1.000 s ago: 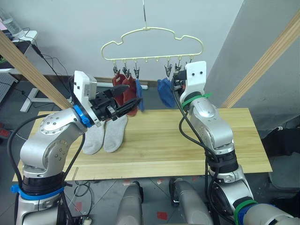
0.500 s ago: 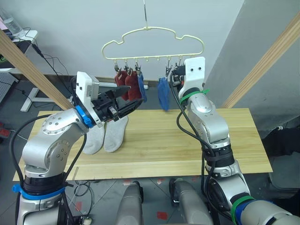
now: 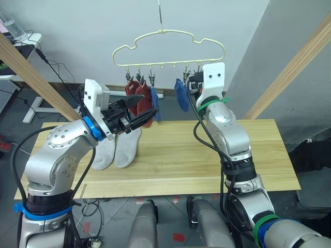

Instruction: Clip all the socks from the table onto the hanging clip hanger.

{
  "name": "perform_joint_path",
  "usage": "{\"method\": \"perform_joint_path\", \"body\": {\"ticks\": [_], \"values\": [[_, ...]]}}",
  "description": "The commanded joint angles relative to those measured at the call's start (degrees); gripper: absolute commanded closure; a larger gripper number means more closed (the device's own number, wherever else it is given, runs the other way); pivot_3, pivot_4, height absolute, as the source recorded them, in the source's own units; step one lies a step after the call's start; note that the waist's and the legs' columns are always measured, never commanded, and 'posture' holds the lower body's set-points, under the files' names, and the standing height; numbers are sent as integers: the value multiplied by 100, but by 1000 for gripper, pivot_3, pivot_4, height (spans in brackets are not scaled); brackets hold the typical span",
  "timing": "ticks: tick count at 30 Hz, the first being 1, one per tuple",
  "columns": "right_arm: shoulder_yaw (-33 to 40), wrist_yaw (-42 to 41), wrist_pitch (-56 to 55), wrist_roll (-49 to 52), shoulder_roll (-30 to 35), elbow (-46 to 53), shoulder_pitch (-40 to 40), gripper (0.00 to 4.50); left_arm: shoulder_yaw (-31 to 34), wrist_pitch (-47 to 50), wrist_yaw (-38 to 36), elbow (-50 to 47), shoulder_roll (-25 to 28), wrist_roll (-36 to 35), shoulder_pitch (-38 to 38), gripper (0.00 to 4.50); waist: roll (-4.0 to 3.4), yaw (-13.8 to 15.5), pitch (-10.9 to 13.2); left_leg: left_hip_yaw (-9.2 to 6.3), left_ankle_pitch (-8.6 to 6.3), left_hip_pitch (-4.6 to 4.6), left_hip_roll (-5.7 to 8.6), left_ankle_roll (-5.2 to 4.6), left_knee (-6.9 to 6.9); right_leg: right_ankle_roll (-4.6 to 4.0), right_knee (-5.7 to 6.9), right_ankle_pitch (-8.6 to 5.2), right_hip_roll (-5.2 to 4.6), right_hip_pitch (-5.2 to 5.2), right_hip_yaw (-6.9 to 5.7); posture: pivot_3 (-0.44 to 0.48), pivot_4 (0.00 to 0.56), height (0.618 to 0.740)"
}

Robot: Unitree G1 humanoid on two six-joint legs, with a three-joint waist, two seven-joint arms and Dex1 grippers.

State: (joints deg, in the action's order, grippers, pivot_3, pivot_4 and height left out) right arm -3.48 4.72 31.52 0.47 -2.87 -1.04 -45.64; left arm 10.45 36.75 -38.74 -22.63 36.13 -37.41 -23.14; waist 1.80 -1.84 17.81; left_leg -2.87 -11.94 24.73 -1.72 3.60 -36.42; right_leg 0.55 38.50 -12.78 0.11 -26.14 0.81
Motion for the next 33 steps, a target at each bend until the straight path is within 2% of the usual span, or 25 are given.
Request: {"method": "perform_joint_path", "body": {"ticks": [1, 2, 4, 24, 27, 33], "values": [[38, 66, -177, -66, -54, 34, -134, 2884, 6, -149, 42, -183, -28, 21, -60, 1080, 0, 0, 0, 0, 0, 0, 0, 0, 0, 0, 0, 0, 0, 0, 0, 37, 320, 740], [41, 72, -189, -73, -59, 13, -149, 2723, -1, -150, 48, -185, -34, 24, -62, 1080, 0, 1, 0, 1, 0, 0, 0, 0, 0, 0, -1, 0, 0, 0, 1, 37, 320, 740], [54, 87, -201, -78, -68, -18, -171, 2103, -14, -149, 58, -195, -47, 27, -62, 1080, 0, 1, 0, 1, 0, 0, 1, 0, 0, 0, -1, 0, 0, 0, 1, 37, 320, 740], [225, 186, -478, -22, -238, -393, -460, 2103, -75, -154, 97, -182, -110, 65, -99, 1080, 0, 1, 0, 0, 0, 0, 0, 0, 1, 0, -1, 0, 0, 0, 0, 36, 320, 740], [230, 177, -509, -12, -259, -424, -483, 2600, -71, -166, 98, -182, -116, 76, -78, 1080, -1, 1, 0, 1, 0, 0, 0, 0, 1, 0, -2, 0, 0, 0, 0, 39, 320, 740], [215, 126, -503, 13, -317, -392, -486, 2600, -61, -185, 89, -163, -118, 89, -67, 1080, -1, 1, 0, 1, 0, 1, 0, 0, 2, 0, -2, 0, 0, 0, 0, 40, 320, 740]]}}
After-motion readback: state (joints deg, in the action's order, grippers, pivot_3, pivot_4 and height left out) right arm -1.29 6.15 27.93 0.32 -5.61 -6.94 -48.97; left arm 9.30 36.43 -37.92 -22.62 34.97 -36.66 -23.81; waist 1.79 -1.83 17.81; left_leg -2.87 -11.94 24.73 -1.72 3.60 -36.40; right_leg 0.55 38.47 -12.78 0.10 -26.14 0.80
